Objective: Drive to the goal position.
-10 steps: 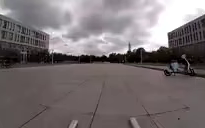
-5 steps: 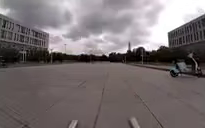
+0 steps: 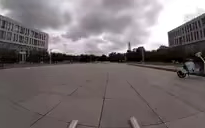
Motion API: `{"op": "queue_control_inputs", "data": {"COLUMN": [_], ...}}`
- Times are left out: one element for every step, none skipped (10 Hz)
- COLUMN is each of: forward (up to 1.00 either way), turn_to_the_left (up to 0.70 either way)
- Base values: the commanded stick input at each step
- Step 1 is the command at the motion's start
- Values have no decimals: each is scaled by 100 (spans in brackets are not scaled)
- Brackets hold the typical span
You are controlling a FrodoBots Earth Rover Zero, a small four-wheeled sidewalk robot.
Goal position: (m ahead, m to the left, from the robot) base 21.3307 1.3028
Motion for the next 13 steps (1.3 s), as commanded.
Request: {"op": "queue_control_inputs", "data": {"forward": [100, 100, 100, 100, 100, 100, 100, 100, 100, 100, 100, 100, 100], "turn_to_the_left": [0, 0, 0, 0, 0, 0, 0, 0, 0, 0, 0, 0, 0]}}
